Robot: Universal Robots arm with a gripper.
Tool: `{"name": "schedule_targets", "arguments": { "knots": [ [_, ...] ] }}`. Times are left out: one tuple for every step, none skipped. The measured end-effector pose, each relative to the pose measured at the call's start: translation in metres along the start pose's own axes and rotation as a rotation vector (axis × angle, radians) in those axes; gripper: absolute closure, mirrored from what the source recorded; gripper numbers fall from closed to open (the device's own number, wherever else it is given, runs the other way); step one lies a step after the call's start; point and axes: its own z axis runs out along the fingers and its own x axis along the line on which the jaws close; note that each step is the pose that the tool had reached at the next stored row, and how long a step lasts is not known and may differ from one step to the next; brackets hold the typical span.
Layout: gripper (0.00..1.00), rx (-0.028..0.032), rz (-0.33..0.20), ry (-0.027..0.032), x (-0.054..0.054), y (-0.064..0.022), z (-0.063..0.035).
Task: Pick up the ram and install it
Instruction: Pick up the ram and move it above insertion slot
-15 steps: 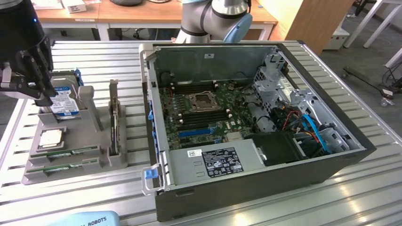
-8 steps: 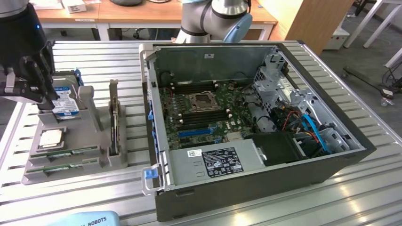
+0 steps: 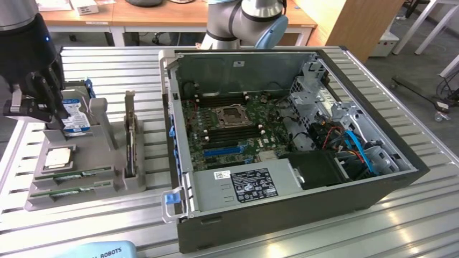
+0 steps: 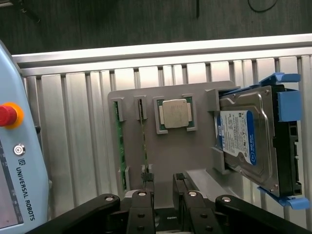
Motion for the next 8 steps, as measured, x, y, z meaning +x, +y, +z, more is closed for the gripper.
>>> {"name": "schedule_targets", "arguments": {
  "knots": [
    [0.71,0.0000,0.000,0.0000,0.0000,-0.0001,0.0015],
    [0.71,0.0001,0.000,-0.0001,0.0001,-0.0001,0.0029],
    [0.71,0.0001,0.000,0.0000,0.0001,-0.0001,0.0042],
    [0.71,0.0000,0.000,-0.0001,0.0002,-0.0002,0.0055],
    [0.71,0.0000,0.000,0.0000,0.0002,-0.0002,0.0068],
    [0.71,0.0001,0.000,-0.0001,0.0002,-0.0003,0.0082],
    [0.71,0.0001,0.000,-0.0001,0.0002,-0.0003,0.0095],
    [0.71,0.0000,0.000,0.0000,0.0003,-0.0003,0.0108]
  ]
}}
